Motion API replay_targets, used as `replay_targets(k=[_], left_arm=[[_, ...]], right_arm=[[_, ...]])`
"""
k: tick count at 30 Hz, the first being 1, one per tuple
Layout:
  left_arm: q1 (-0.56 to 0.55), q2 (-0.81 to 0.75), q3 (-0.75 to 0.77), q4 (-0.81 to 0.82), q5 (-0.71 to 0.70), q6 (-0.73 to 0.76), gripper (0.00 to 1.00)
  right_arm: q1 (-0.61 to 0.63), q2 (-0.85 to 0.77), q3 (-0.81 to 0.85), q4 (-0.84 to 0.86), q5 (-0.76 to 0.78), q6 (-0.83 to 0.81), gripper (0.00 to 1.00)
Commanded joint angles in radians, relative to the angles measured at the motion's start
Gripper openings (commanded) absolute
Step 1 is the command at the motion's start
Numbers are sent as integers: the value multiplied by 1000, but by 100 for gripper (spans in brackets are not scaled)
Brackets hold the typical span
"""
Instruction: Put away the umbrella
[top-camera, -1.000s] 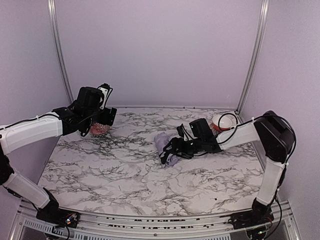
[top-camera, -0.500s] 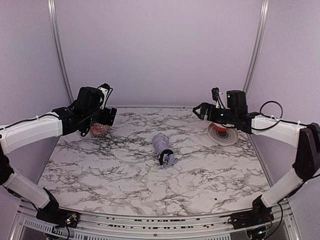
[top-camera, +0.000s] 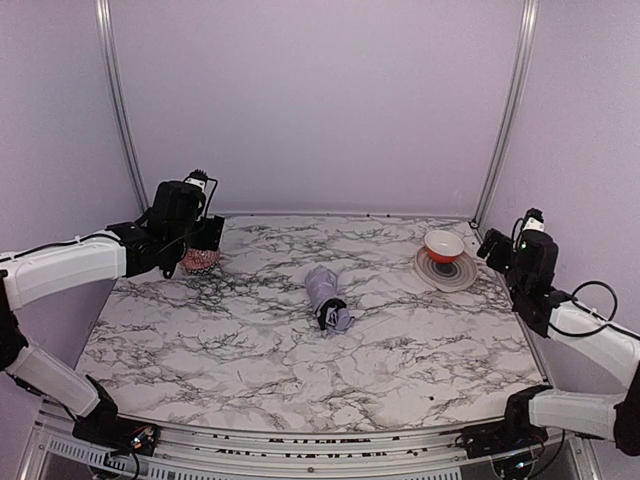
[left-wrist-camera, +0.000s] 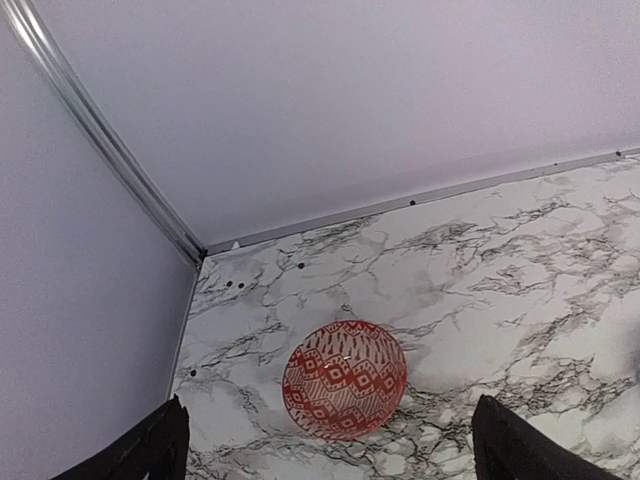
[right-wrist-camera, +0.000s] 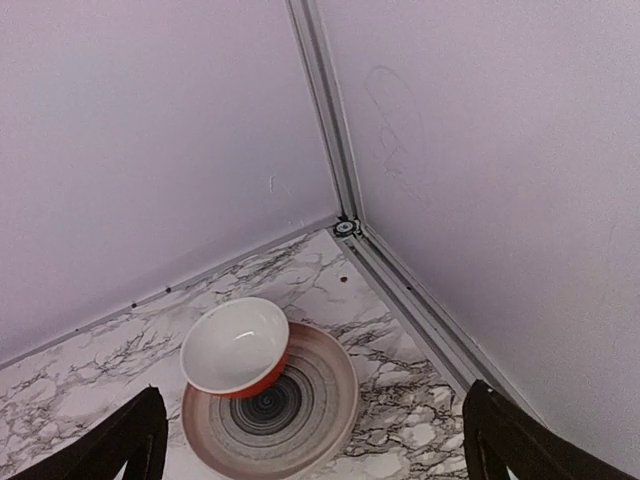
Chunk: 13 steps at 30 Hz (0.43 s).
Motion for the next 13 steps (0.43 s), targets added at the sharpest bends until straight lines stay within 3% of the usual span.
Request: replay_targets(k=[1,5,8,13], left_arm=[[102,-46,-65,113,-81,-116,99],[203,-39,-130,183,-82,-225,99],[222,-28,-196,265,-159,-230,99],[244,-36,-310,450,-172,-189,99]], right_arm=[[-4,-23,-132,210,193,3,100],[-4,23,-148,251,190,21,100],[-4,60,-145,247,198,16,100],[-4,102,-186,309,241,-4,100]])
